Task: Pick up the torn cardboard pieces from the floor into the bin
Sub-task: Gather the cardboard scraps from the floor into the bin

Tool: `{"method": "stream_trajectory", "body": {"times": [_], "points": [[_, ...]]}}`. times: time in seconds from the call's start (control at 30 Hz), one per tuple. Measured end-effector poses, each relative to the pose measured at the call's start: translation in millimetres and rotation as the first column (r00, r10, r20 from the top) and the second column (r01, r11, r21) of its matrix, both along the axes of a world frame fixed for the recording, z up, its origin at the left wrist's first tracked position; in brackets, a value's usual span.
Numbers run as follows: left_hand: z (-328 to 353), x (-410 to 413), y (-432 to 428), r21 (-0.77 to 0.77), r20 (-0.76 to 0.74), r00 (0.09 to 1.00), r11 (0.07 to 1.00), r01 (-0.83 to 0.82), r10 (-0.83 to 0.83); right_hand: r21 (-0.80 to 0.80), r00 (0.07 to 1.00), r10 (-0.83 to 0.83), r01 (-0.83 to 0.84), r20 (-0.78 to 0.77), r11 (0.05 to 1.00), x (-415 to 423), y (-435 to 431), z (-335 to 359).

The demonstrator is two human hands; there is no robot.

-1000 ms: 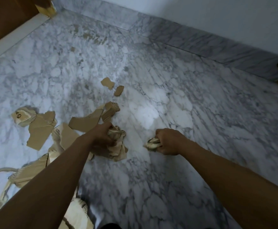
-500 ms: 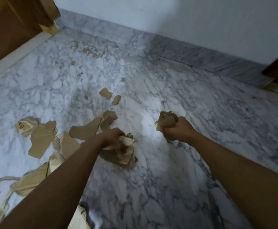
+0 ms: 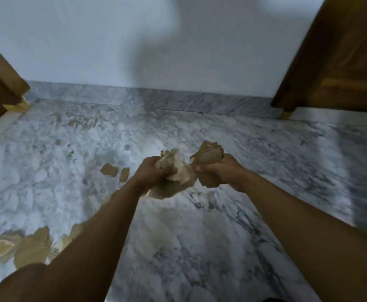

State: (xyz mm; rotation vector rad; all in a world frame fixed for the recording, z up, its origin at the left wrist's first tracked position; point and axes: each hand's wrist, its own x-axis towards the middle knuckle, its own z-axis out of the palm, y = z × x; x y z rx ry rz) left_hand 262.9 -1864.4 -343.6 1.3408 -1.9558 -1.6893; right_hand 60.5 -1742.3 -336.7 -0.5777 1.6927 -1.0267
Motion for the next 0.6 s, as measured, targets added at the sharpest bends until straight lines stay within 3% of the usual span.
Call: {"method": "stream_trajectory", "body": {"times": [0.2, 0.37, 0.6], "points": [[48, -104, 31, -0.008, -0.169, 0.938, 0.953, 0.304, -0.301, -0.088, 0.968, -0.25, 0.248, -0.015, 0.965, -37, 63, 49], [111, -204, 110, -0.14, -0.199, 0.786, 0.811, 0.568, -0.585, -0.129, 0.872, -0.48, 0.467, -0.095, 0.875, -82, 168, 102], [192, -325, 271, -0.134, -0.273, 0.628, 0.675, 0.726, -0.729, -0.222, 0.717, -0.68, 0.646, -0.154, 0.731, -152, 340, 192]]}}
